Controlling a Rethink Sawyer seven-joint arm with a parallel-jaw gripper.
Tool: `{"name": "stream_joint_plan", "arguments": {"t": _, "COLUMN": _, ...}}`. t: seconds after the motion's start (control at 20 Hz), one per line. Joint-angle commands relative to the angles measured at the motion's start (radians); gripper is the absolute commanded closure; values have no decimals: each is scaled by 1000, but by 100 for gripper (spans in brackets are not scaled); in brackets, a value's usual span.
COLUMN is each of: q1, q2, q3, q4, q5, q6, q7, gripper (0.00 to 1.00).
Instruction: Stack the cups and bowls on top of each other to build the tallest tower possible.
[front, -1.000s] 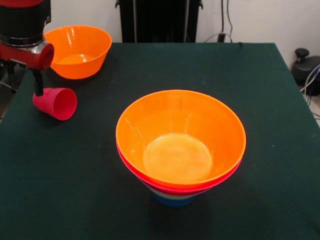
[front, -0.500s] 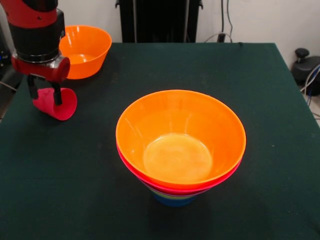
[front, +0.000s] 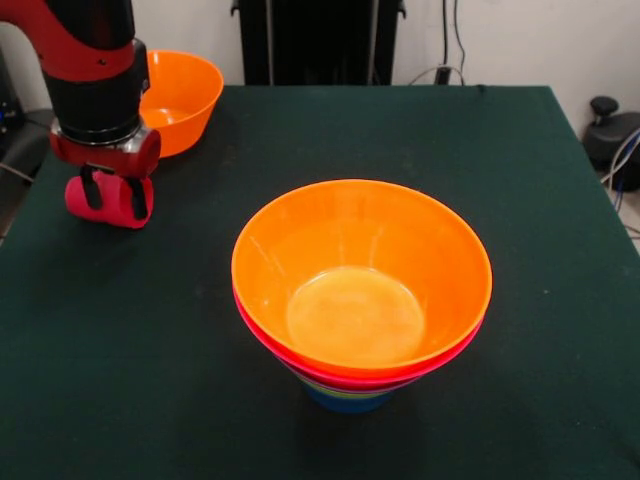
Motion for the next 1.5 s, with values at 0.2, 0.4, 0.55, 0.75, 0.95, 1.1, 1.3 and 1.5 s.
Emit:
{"name": "stream_joint_plan", "arguments": {"t": 0.2, "q1": 0, "q2": 65, "q3": -32, "q4": 17, "q5": -178, "q6": -61, "q7": -219, "gripper": 0}}
{"name": "stream_joint_plan", "arguments": {"t": 0.4, "q1": 11, "q2": 89, "q3": -59, "q4": -6, "q5": -226, "q6": -62, "q7": -188, "gripper": 0}}
{"name": "stream_joint_plan", "arguments": {"t": 0.55, "q1": 19, "q2": 120, "q3": -69, "q4": -19, "q5": -252, "q6": -49, "q7": -179, "gripper": 0}}
{"name": "stream_joint_plan", "arguments": {"t": 0.75, "q1": 36, "q2": 127, "q3": -96, "q4": -9, "q5": -277, "q6": -40, "q7": -154, "gripper": 0}}
{"name": "stream_joint_plan", "arguments": {"t": 0.95, "q1": 31, "q2": 76, "q3": -92, "q4": 35, "q5": -245, "q6": -19, "q7": -157, "gripper": 0}}
{"name": "stream_joint_plan", "arguments": {"t": 1.1, "q1": 26, "q2": 3, "q3": -57, "q4": 83, "q5": -173, "q6": 34, "q7": -174, "gripper": 0}}
{"name": "stream_joint_plan", "arguments": {"t": 1.3, "q1": 48, "q2": -51, "q3": -5, "q4": 92, "q5": -96, "q6": 79, "q7": -154, "gripper": 0}}
{"name": "stream_joint_plan", "arguments": {"t": 1.5, "q1": 81, "q2": -98, "q3": 33, "q4": 77, "q5": -9, "q6": 151, "q7": -140, "gripper": 0}}
